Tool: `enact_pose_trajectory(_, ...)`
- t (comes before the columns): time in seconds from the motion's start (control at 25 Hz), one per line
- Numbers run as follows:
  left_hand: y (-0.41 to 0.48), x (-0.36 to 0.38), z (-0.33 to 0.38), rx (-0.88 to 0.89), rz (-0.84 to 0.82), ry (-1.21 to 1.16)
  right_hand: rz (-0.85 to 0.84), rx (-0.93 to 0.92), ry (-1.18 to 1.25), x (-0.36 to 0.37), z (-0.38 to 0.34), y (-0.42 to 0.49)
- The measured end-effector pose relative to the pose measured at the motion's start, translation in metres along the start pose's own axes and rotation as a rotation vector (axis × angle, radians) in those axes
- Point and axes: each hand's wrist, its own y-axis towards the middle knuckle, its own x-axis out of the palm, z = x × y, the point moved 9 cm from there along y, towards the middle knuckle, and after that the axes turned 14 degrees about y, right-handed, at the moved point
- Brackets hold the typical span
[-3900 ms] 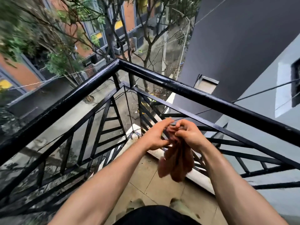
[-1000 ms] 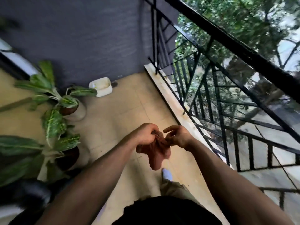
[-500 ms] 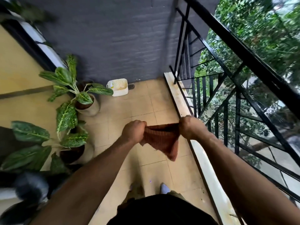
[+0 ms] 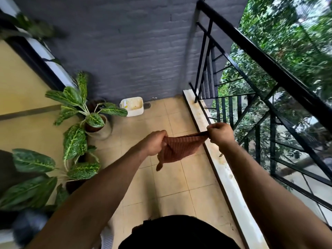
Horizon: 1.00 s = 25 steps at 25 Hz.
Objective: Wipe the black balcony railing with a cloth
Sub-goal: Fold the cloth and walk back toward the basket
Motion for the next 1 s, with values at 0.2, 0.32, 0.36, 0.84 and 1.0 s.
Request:
enact_pose_trajectory(0.2, 0.004, -0.007, -0.021, -0.039, -0.035, 0.085, -0.162, -0.216, -0.561, 0.027, -0.011, 0.001)
enact_pose_trajectory(0.32, 0.007, -0.012, -0.032, -0.048, -0.022, 0.12, -0.232, -0.213, -0.857, 0.039, -0.004, -0.002)
enact_pose_trajectory(0.36, 0.008, -0.016, -0.034, -0.043, -0.012, 0.141, -0.191, -0.226, -0.834, 0.038, -0.009, 0.001)
enact_pose_trajectory(0.84, -0.01, -0.048, -0.016, -0.036, -0.384, -1.552, -0.552, 0.432, 0.836, 0.057, -0.042, -0.032)
enact_pose_trajectory(1.0, -0.034, 0.048, -0.001, -0.267, -0.544, -1.591, -0.635, 0.59, 0.43, 0.068, 0.047, -0.056)
